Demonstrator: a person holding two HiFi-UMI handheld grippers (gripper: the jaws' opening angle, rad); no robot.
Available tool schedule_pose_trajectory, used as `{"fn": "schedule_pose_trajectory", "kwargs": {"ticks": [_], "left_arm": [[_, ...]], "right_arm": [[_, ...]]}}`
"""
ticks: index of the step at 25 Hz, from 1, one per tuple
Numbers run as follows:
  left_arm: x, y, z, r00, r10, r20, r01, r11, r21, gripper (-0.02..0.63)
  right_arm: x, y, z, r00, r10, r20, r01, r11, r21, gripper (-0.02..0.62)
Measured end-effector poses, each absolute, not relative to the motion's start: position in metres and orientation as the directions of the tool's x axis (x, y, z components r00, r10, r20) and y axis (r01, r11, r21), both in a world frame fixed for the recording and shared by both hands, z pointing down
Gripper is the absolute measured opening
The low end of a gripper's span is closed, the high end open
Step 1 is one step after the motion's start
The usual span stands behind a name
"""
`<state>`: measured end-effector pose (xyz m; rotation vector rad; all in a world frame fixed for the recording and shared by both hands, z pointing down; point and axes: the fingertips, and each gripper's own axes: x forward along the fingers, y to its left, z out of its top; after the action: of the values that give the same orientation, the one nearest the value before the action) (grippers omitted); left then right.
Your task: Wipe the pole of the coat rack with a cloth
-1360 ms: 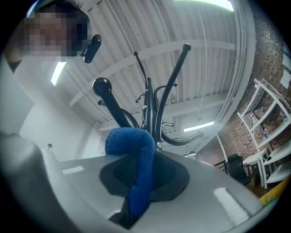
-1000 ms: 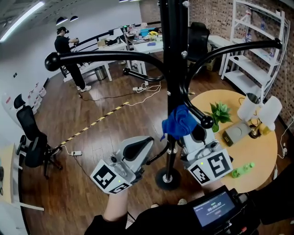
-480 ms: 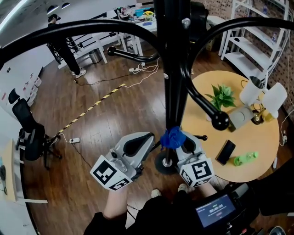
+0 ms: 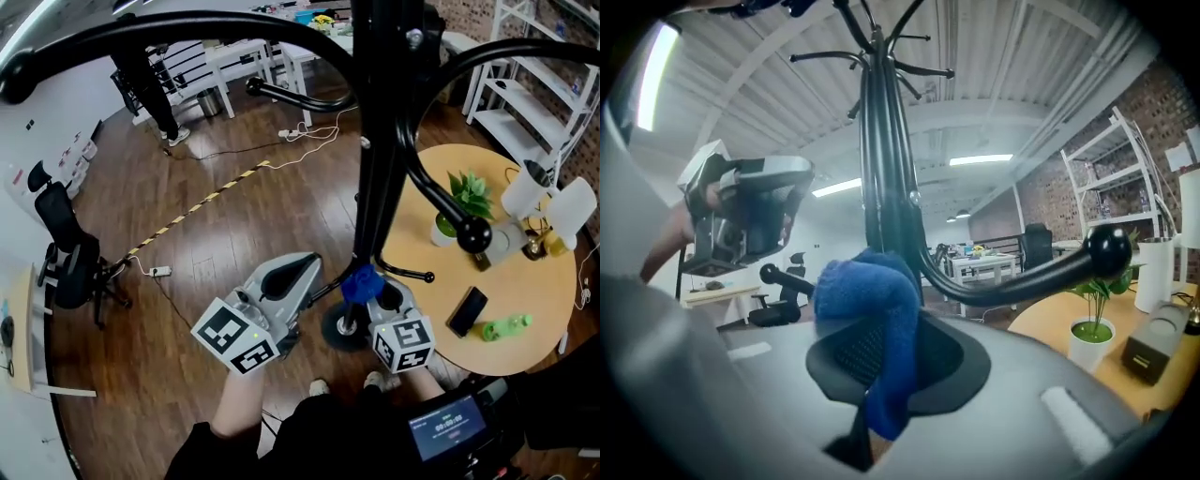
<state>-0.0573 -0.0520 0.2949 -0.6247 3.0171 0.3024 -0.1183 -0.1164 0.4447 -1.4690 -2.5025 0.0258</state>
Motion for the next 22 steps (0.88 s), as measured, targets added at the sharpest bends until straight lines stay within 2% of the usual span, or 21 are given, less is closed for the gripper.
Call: {"fn": "schedule_pose_trajectory", "kwargs": {"ticks": [4,9,13,17,22], "left_arm": [[-0.054,-0.055,0.279,-0.912,-0.395,-0.114,-0.409,0.897,0.167,0.0],[-0.047,-0.063,0.258,-0.883,-0.436,-0.173,-0.46,0.877,0.138,0.0],[-0.044,-0.072,0.241,-0.853,-0.475,-0.218,-0.508,0.852,0.129,0.0],[-0.04,-0.082,0.227,-0.821,-0.521,-0.234,-0.552,0.83,0.086,0.0],[-0.04,-0.092,0.225,-0.803,-0.556,-0.214,-0.576,0.817,0.039,0.0]], "right_arm": [[-0.113,-0.113,0.38,-0.462,0.884,0.069,0.874,0.467,-0.131,0.048],[-0.113,-0.115,0.267,-0.434,0.882,-0.184,0.901,0.427,-0.079,0.048],[-0.11,-0.116,0.191,-0.384,0.864,-0.327,0.919,0.392,-0.043,0.048],[-0.105,-0.118,0.138,-0.336,0.842,-0.423,0.931,0.365,-0.012,0.048],[-0.106,-0.115,0.121,-0.313,0.836,-0.45,0.932,0.361,0.023,0.048]]}}
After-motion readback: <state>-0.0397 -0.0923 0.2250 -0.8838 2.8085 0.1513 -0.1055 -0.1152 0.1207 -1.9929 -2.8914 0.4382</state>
